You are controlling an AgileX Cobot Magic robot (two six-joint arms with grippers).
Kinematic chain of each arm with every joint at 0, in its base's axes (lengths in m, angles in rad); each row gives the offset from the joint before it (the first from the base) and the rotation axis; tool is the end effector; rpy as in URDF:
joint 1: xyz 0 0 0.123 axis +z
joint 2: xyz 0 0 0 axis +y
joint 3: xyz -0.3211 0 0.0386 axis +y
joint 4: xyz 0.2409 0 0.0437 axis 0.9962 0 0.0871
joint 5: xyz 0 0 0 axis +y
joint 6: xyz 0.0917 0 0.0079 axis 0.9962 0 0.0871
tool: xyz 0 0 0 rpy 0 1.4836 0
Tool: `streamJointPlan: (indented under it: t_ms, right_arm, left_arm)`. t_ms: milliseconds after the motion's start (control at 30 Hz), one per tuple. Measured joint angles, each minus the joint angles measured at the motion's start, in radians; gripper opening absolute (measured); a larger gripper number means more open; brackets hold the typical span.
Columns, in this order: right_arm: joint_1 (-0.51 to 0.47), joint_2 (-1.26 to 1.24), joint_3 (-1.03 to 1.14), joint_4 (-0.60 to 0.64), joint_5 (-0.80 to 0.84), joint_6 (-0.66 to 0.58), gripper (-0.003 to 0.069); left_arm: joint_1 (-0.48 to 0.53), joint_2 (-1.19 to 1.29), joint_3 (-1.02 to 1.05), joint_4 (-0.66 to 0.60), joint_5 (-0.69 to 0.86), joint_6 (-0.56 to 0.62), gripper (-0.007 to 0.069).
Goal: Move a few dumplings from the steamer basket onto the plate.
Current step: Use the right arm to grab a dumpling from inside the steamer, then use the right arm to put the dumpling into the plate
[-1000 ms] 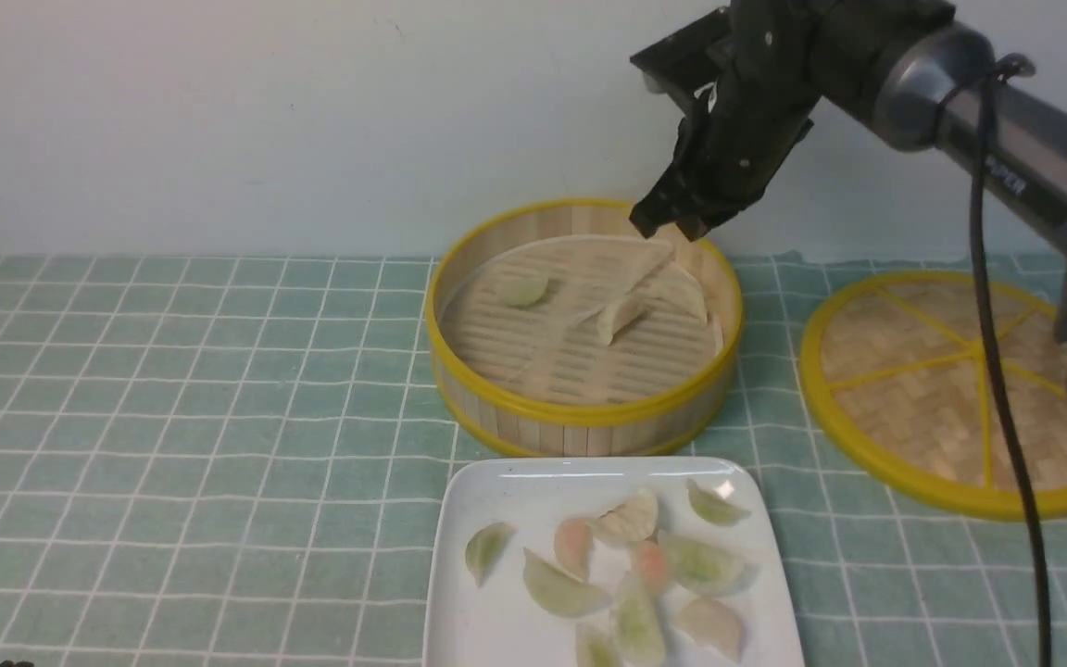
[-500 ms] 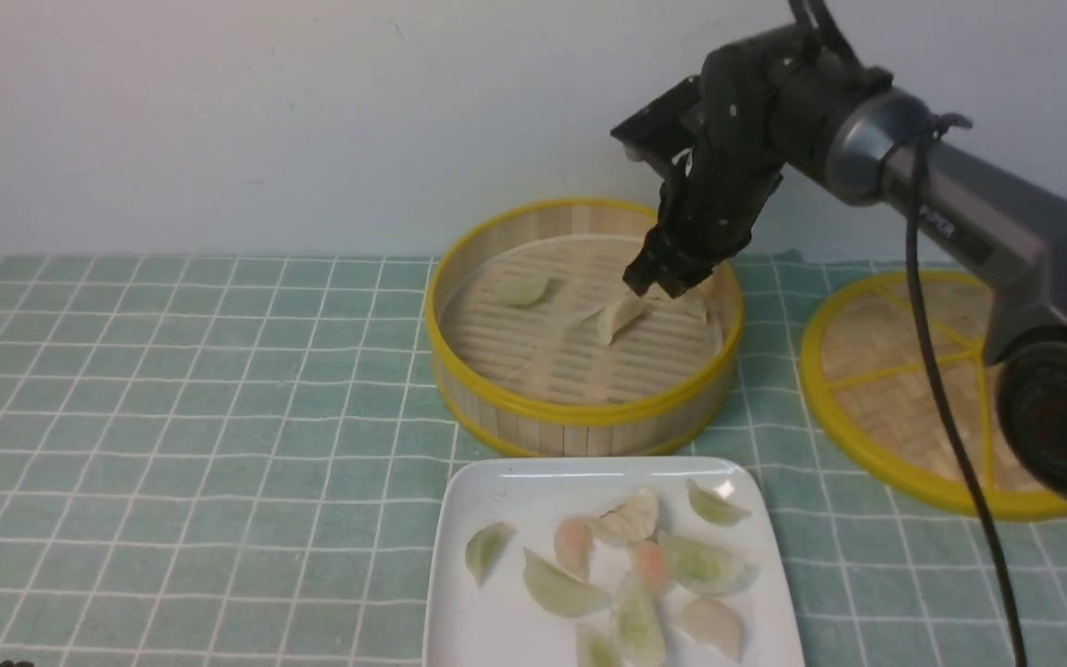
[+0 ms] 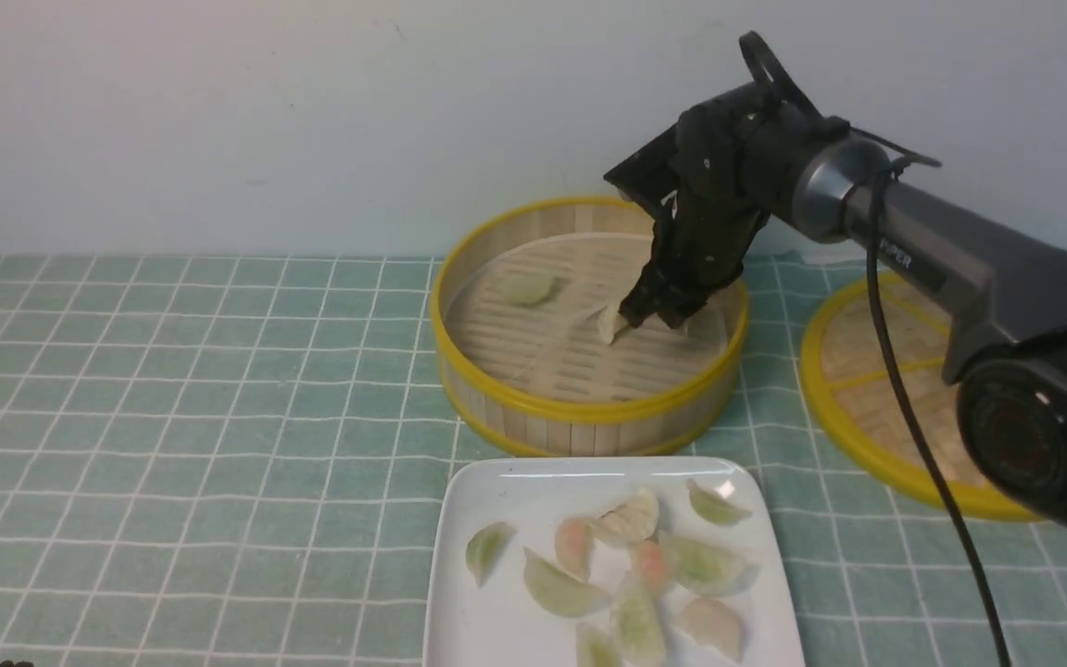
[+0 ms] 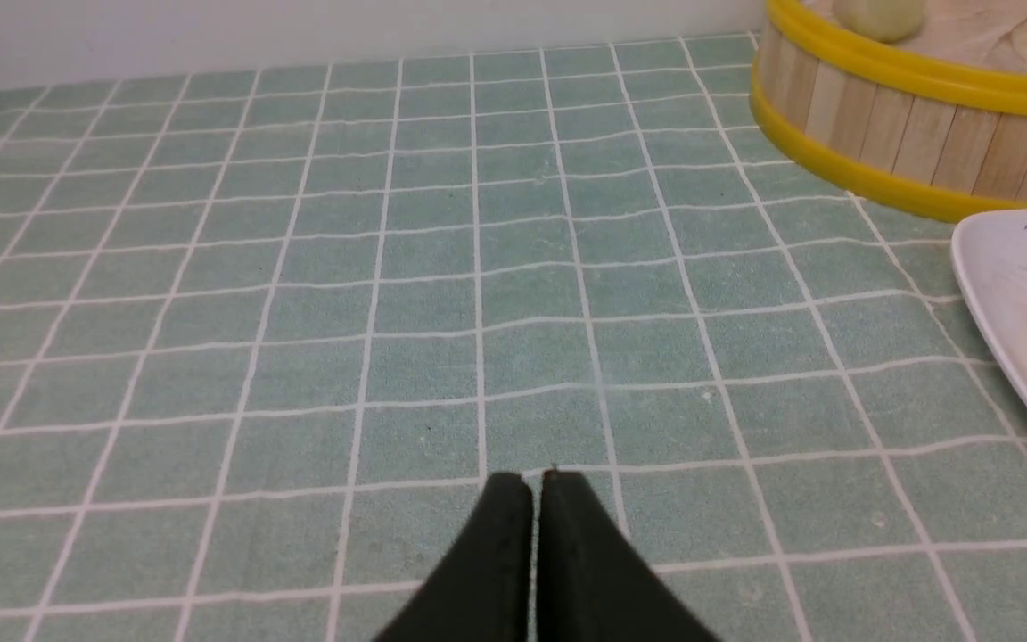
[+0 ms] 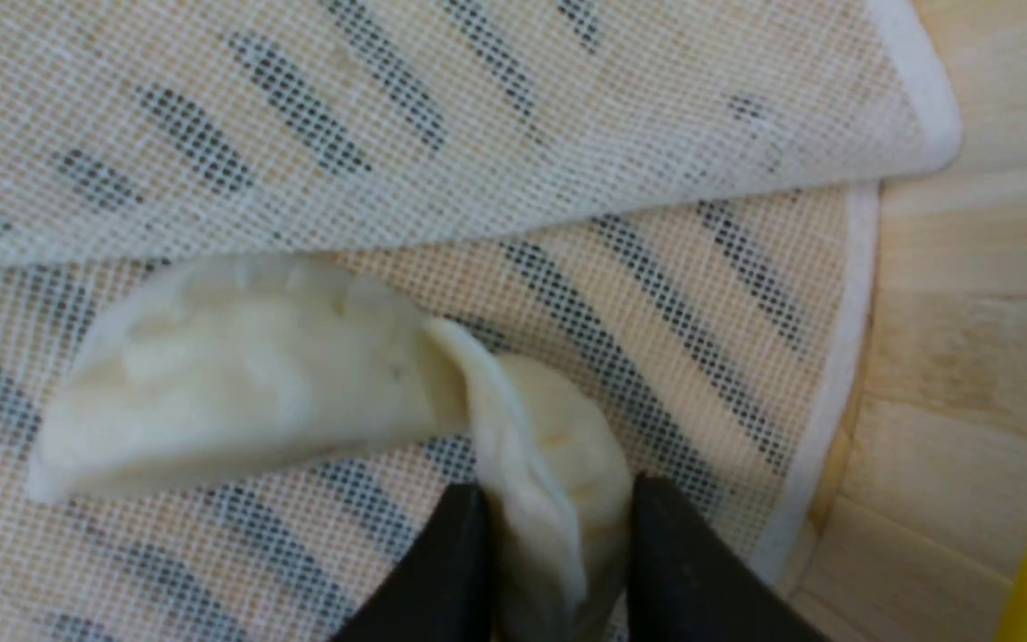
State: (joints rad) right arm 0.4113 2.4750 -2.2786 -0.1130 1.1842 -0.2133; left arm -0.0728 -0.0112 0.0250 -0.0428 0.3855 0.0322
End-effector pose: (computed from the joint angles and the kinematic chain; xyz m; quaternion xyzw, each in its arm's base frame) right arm 0.5045 0.2095 0.1990 -0.3170 0.9367 -0.0408 0.1428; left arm 0.0074 -0.0020 0.1700 0.0311 0.8077 -0.0301 0.5880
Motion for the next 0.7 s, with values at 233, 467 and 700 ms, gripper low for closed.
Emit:
streamJointPlan:
  t_ms: [233, 467, 700]
  right_arm:
    - [-0.001, -0.073, -0.072, 0.029, 0.056, 0.026, 0.0189]
    - [0.016, -0.3, 0.065, 0.221, 0.062, 0.046, 0.0189]
    - [0.127, -0.542, 0.482, 0.336, 0.063, 0.023, 0.0189]
  left_arm:
    - [0.0, 0.0, 0.0, 0.0, 0.0, 0.0, -0.0006]
    - [0.0, 0.0, 0.0, 0.0, 0.0, 0.0, -0.0006]
    - [0.0, 0.0, 0.0, 0.0, 0.0, 0.0, -0.0006]
